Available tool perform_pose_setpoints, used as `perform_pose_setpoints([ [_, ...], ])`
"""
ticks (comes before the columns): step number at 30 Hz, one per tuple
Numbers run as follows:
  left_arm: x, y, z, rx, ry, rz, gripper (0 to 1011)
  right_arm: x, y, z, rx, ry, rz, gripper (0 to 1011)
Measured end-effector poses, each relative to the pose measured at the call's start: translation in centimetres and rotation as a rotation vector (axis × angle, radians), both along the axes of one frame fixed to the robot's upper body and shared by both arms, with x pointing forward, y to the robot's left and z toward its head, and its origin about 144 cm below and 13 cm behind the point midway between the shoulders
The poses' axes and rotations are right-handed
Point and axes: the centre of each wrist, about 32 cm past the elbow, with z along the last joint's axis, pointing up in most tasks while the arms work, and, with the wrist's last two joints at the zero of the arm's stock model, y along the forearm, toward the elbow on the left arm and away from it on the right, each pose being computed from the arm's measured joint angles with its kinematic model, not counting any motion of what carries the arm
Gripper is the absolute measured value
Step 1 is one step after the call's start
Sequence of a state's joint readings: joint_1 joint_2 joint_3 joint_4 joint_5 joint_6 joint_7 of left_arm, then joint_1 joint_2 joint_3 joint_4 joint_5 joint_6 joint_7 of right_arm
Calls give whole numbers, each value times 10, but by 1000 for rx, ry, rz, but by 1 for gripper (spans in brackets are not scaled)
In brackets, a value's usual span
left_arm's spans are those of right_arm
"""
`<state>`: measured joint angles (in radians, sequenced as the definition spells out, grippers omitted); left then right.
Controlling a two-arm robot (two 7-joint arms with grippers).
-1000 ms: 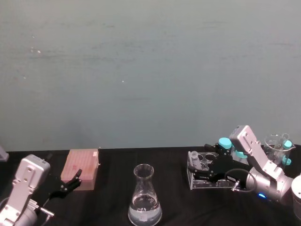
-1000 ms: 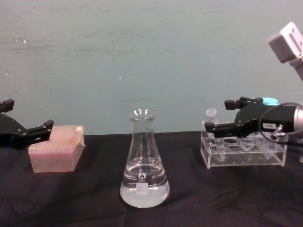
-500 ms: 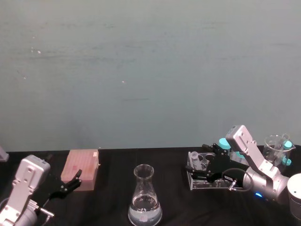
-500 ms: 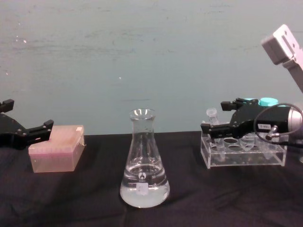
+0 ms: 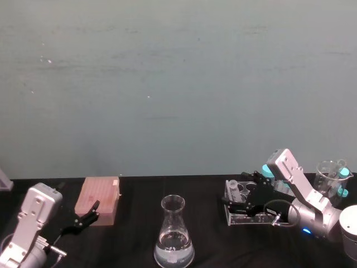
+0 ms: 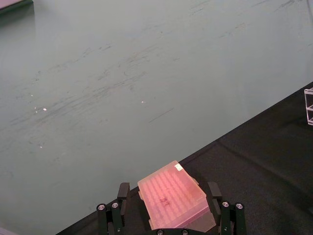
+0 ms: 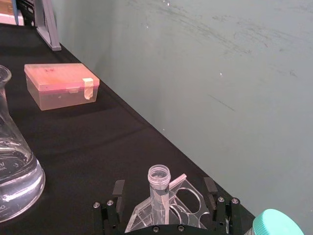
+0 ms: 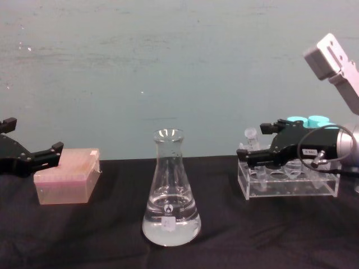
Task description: Pour the liquid from the test tube into the beaker using one hand.
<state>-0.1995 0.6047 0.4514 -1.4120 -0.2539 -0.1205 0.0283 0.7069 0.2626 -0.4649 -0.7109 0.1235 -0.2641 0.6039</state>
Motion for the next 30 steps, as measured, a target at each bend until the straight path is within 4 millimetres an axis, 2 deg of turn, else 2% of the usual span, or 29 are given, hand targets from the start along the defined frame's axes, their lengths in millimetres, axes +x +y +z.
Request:
perform_pose_setpoints([
  [30, 0, 0, 0, 0, 0, 0, 1000, 7, 4, -4, -6, 7, 4, 1000],
])
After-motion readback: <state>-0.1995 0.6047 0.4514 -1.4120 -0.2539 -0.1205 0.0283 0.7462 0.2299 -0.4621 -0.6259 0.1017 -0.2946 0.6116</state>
